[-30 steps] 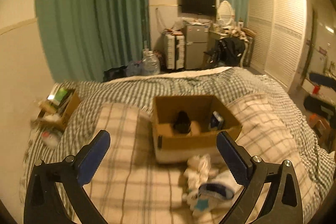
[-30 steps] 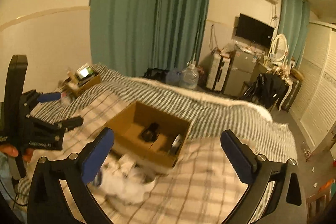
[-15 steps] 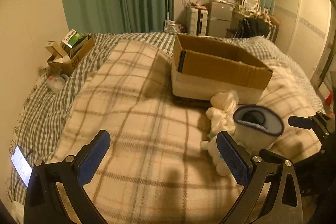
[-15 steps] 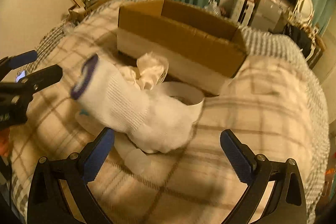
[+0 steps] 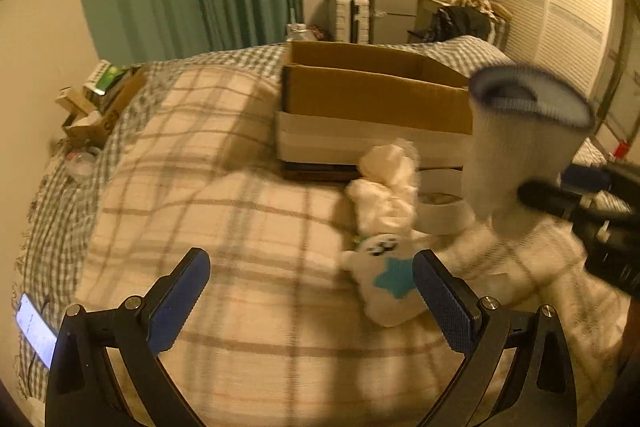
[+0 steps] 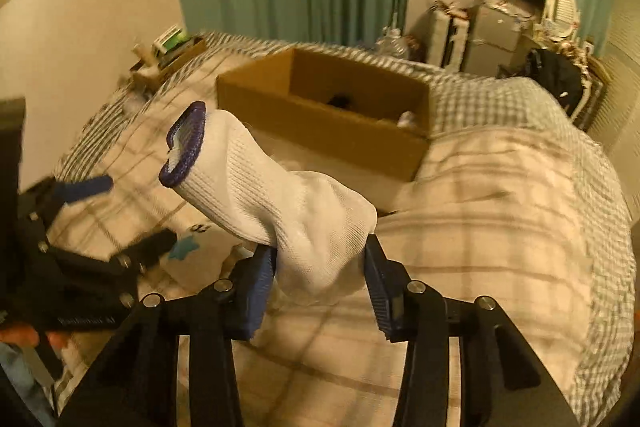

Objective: Organize objects
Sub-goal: 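Grasp the white plush toy with the left tool while the right tool grasps the white sock, then carry the plush toy and sock over the box and release both inside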

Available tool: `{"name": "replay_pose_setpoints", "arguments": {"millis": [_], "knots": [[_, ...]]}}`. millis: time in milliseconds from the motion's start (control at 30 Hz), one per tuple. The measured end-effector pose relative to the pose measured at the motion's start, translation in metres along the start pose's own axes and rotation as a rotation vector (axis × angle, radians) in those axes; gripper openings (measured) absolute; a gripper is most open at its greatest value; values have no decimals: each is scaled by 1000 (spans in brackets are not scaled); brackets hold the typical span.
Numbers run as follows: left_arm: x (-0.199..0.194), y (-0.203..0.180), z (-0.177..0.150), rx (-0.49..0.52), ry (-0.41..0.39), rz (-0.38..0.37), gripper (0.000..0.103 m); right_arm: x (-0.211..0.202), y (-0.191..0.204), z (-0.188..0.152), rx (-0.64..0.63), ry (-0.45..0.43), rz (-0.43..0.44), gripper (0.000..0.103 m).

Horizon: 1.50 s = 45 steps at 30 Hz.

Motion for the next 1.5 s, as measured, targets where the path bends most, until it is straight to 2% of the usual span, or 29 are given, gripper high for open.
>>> {"name": "replay_pose_setpoints", "arguments": {"millis": [100, 233, 333, 400, 433, 567, 867, 1100, 1233, 1300, 1500], "knots": [[7, -16, -1, 16, 23, -26, 103, -8, -12, 2, 7, -14, -46, 42], [22, -34, -4, 37, 67, -58, 100, -5, -19, -3, 42, -4, -26, 42], [35, -40, -11, 50, 113, -77, 81, -1, -21, -8, 55, 5, -14, 42], [41, -44, -16, 45, 151, -117, 62, -2, -23, -11, 62, 5, -8, 42], [41, -44, -16, 37, 151, -136, 59, -3, -23, -11, 63, 4, -7, 42], [26, -41, -11, 22, 105, -121, 59, -9, -27, -13, 66, -4, -15, 42], [-21, -34, 4, 2, -2, -141, 59, -39, -30, -6, 66, -51, -44, 42], [-58, -23, 28, 0, -99, -137, 59, -57, -24, 4, 48, -84, -52, 42], [-73, -18, 60, 4, -155, -150, 59, -67, -22, 21, 24, -113, -57, 42], [-80, -16, 83, 13, -191, -163, 59, -75, -23, 41, -1, -144, -74, 42], [-88, -11, 160, 47, -292, -111, 59, -89, -31, 115, -55, -220, -87, 42]]}}
Point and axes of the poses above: each gripper's, at about its wrist camera, not at the fingertips, and x roughly the way its jaws point, y to its left, z to its top, the point moved 10 cm from there along x, roughly the way its jaws point, and after that the axes turned 4 degrees about y, right-handed, at the moved point
